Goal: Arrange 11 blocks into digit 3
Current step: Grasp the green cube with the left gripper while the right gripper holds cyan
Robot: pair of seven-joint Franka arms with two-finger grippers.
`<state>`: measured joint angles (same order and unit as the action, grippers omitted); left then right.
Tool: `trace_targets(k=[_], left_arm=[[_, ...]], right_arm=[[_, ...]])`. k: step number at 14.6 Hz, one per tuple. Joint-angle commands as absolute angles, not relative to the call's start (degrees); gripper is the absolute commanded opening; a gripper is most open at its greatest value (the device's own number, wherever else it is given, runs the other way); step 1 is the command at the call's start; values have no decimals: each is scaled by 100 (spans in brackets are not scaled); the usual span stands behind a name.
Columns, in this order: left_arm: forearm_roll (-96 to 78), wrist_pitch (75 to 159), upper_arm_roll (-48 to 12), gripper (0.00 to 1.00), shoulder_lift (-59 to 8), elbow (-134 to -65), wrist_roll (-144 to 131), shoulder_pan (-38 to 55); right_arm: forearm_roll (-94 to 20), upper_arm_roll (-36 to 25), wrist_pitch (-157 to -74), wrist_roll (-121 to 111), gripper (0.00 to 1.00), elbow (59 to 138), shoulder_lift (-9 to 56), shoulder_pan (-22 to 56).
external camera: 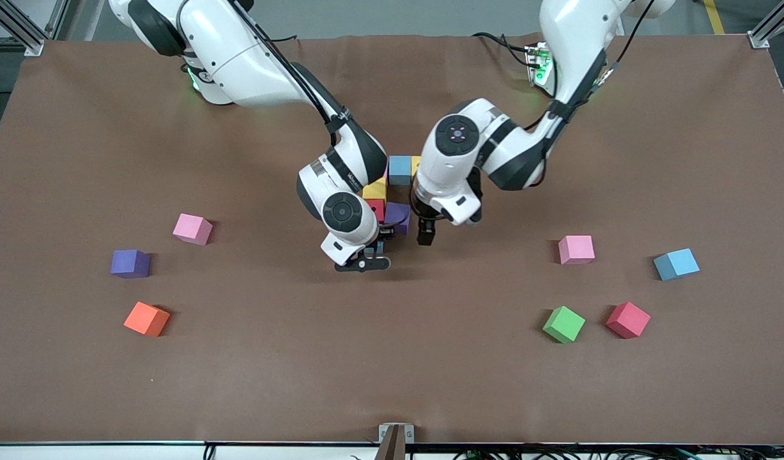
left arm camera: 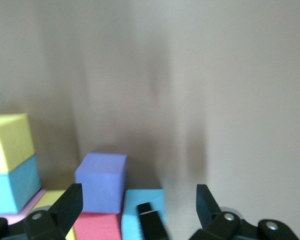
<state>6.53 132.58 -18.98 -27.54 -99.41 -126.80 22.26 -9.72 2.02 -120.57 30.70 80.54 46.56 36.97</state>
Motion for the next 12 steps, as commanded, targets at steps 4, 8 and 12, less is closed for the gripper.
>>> trace_targets(k=[4,8,12], left_arm=[[756,13184,-1898,100,-2803,-9625,-10270,1100],[782,13184,-1855,100,-3242,-9185,-8801,502],[1212,13184,-1679,100,-3515,-9070,-7825,308]], right_arm=[[-888,202,-12041,3111,47,8279,4570,3788],[-888,202,-12041,3111,48,8279,4570,3797],[-888,202,-12041,3085,51,8279,4570,3797]])
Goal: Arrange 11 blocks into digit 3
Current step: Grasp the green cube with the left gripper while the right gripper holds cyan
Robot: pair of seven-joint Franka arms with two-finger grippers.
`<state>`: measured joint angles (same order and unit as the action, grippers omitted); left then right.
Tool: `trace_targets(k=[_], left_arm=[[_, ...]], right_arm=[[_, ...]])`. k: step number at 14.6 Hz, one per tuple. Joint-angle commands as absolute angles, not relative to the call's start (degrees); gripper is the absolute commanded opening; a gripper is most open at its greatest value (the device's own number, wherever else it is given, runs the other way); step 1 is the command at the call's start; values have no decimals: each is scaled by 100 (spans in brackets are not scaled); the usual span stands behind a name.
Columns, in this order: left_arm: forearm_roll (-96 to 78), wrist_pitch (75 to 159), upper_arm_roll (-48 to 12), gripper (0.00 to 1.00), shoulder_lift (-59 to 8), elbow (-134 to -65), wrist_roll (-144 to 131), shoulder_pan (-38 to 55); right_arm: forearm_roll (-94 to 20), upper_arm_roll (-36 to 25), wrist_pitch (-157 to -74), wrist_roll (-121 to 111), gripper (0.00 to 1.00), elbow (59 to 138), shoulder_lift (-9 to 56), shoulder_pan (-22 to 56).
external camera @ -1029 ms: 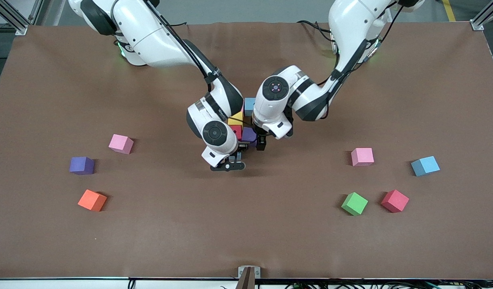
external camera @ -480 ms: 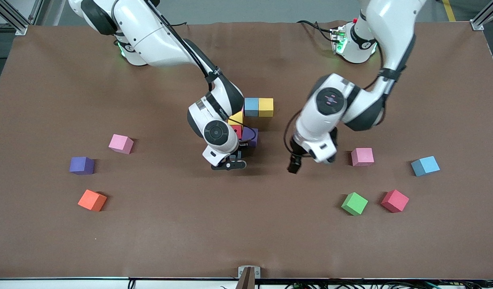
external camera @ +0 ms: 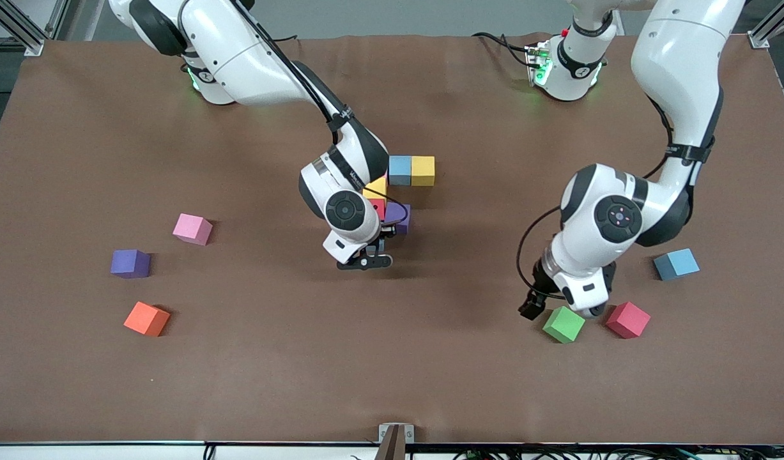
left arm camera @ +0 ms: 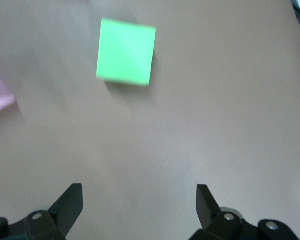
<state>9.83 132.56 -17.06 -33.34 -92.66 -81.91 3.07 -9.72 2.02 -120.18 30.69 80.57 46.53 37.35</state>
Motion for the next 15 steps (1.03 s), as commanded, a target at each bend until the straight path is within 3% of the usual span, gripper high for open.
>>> trace_targets(k=[1,10,15], left_arm=[[1256,13184,-1635,100,-3559,-9070,-7466,238],[1151,12981,-1037,100,-4666,-7718,-6522,158],[1134,13008,-1037,100,-4764,-7708,-6416,79]], right_arm=[[-879,202,-12041,3059,51,8279,4570,3806],[-870,202,-12067,3032,51,8271,4579,3885],[-870,202,-12059,3032,51,8271,4579,3894]])
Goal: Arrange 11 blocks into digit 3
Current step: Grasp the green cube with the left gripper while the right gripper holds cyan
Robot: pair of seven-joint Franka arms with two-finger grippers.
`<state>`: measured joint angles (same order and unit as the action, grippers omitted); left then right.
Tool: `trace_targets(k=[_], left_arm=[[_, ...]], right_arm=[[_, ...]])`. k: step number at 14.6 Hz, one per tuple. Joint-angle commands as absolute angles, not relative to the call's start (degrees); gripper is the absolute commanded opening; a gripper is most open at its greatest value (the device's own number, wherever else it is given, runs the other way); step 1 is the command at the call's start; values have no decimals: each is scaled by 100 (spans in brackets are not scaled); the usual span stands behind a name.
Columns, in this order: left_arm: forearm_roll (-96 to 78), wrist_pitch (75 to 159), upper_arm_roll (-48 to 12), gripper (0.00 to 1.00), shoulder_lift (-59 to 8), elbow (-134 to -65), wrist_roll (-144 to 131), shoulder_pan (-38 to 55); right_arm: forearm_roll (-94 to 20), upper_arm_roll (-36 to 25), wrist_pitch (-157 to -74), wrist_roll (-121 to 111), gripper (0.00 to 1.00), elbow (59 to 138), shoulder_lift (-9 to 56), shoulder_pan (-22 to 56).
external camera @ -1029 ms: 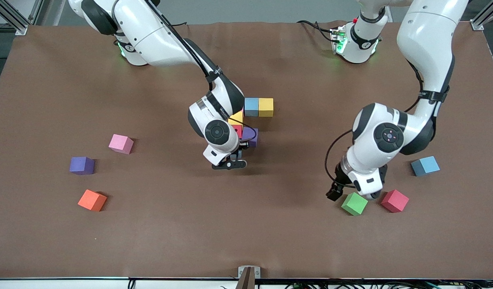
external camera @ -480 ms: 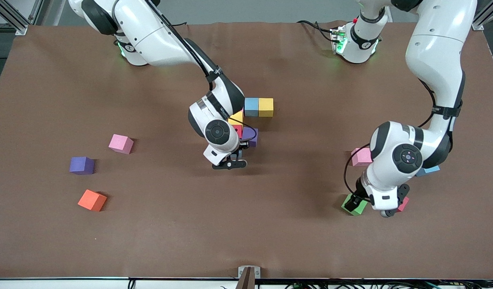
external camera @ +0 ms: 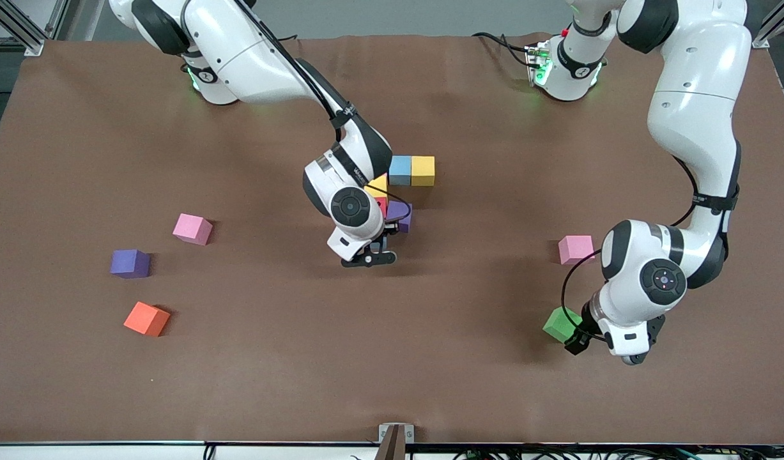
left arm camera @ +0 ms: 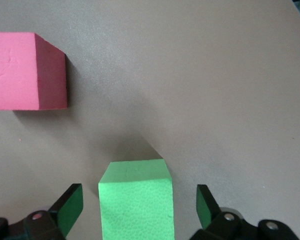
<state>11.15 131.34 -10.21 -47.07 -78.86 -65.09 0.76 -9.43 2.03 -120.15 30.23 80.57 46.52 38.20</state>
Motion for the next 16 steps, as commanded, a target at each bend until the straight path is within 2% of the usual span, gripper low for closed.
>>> trace_targets(k=[1,3,7,8,11,13,14,16], left_arm=[[1134,13008,-1037,100,-4807,-7699,-6416,79],[1143,13034,-1037,100,-4860,-7708,-6407,62],[1081,13113,-1037,99,-4992,-7708,-6425,62],[1011,13113,-1037,91,-5010,-7734,-6407,53],[826,13122,-1046,58,-4957,-7752,-6495,79],[791,13052,-1098,25,-4870,-7761,-6617,114],[791,12965,-1116,13,-4826,-7787,-6783,132],[782,12605,-1282,6,-4659,-7796,-7143,149]], right_arm=[[-870,193,-12067,3032,56,8271,4579,3885],[-870,202,-12059,3076,100,8271,4579,3885],[-888,193,-12067,3085,100,8227,4562,3858],[-896,141,-12085,3076,100,8209,4527,3832],[-905,-43,-12059,3085,100,8183,4325,3788],[-923,-297,-11989,3094,100,8183,4053,3736],[-923,-473,-11797,3094,100,8183,3886,3648],[-932,-938,-11453,3076,100,8183,3692,3473]])
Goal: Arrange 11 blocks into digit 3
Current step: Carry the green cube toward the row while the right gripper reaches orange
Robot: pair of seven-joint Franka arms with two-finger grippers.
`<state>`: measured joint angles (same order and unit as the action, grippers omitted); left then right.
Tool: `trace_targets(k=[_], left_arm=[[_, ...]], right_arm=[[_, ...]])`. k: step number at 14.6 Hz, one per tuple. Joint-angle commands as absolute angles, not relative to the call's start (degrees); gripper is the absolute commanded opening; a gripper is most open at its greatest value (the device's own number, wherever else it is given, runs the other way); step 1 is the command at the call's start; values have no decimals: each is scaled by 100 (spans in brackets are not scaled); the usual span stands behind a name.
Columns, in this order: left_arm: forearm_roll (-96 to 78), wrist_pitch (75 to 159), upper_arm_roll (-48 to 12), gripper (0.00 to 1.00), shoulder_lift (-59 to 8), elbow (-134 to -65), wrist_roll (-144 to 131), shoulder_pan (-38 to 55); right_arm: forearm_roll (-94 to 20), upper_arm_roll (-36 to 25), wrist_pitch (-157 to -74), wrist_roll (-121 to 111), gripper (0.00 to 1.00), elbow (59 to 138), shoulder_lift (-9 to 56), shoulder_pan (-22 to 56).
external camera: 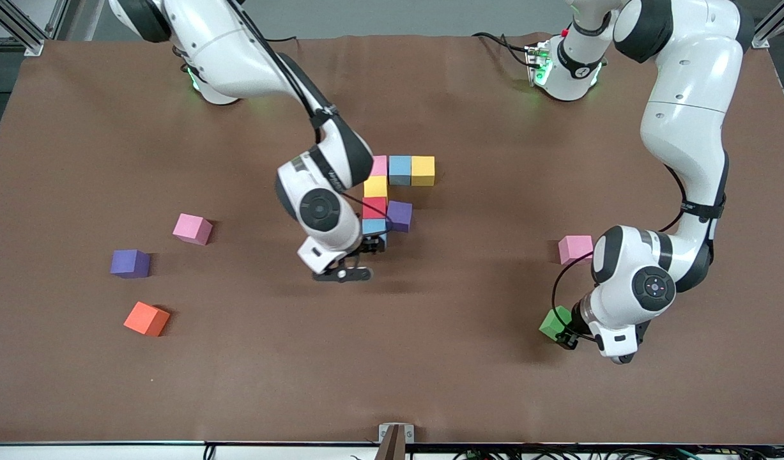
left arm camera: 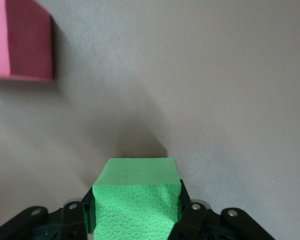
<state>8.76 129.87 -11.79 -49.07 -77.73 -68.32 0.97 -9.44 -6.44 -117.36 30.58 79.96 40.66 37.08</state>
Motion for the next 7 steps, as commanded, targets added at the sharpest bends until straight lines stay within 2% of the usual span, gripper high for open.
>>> trace_targets(k=[1,7], left_arm=[[782,12403,-1405,1,-4563,-7813,-7450,132],[791,12226,-1950,2,-3763,-8787,-9637,123]], right_arm=[[-923,-1088,-11339,3067,100,8191,3596,3324],[-870,-1266,-10837,1884,100,8375,3182,2217]])
